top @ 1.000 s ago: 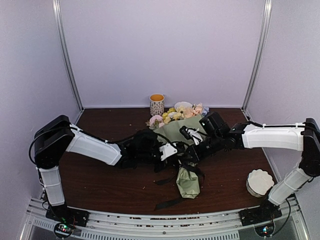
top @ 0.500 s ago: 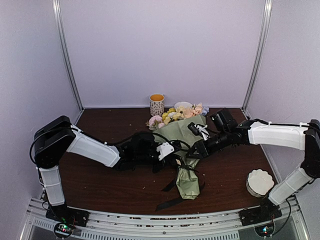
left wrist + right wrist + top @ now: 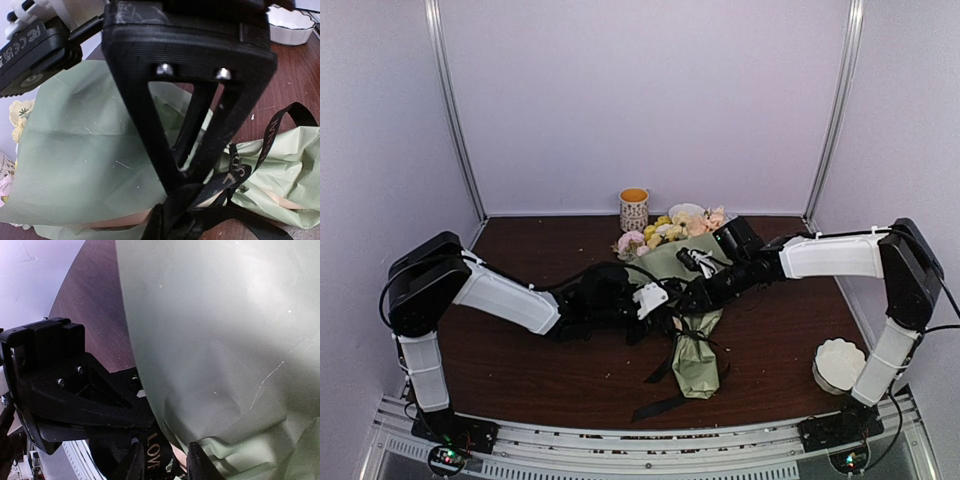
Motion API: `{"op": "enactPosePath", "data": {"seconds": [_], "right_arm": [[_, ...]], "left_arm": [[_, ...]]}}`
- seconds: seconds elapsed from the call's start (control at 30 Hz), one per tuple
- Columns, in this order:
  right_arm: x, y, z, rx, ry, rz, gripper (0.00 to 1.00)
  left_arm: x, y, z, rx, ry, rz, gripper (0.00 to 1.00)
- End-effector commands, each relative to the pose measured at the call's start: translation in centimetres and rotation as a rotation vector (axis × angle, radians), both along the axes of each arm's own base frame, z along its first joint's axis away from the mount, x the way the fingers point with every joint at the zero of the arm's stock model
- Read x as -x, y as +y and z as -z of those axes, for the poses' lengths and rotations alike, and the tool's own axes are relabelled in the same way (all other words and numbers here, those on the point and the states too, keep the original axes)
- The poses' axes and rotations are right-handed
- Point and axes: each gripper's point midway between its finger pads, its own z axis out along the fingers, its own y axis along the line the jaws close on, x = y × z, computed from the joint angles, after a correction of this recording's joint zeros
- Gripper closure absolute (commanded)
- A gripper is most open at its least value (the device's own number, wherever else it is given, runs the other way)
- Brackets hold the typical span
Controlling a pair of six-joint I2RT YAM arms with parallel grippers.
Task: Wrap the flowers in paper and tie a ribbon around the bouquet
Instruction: Cross the half-tied ribbon over the folded bouquet.
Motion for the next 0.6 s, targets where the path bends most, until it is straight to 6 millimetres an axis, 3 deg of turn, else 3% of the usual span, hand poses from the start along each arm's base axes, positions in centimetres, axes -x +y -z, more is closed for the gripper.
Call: {"op": "enactPosePath", "data": {"seconds": [0.0,0.33,0.47,0.57], "right_arm": [[1.2,1.1,-0.5,-0.053,0.001,-0.055,0.68],[0.7,1.2,0.4,-0.010,-0.005,-0.034,0.68],[0.3,0.9,0.6,0.014,-0.020,-0.008,0.87],[-0.2,0.6,0.2,0.026,-0.048,0.016,0.94]], "left_arm": [[-0.4,-0.3,-0.7,0.049,-0.008,-0.003,1.00],[-0.3,-0.3,-0.6,0.046,0.002,-0.003,1.00],[-0.3,-0.2,-0.6,0.047,0.004,0.000,1.00],[-0.2,-0.3,-0.5,0.045,0.008,0.004,1.00]]}}
